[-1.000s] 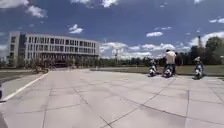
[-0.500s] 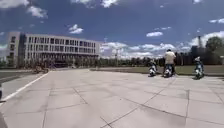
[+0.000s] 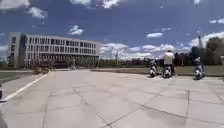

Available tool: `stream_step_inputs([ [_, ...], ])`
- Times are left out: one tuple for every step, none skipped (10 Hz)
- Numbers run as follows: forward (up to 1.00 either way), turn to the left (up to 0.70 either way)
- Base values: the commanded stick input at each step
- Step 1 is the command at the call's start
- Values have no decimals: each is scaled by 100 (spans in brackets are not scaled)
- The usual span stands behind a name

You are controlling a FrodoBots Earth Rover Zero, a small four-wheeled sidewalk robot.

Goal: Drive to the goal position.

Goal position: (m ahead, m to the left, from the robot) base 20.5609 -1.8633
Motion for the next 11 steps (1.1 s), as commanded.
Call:
stream_step_inputs([
  [0, 8],
  [-20, 16],
  [-70, 0],
  [-42, 2],
  [0, 3],
  [0, 0],
  [0, 0],
  [19, 0],
  [62, 0],
  [70, 0],
  [70, 0],
])
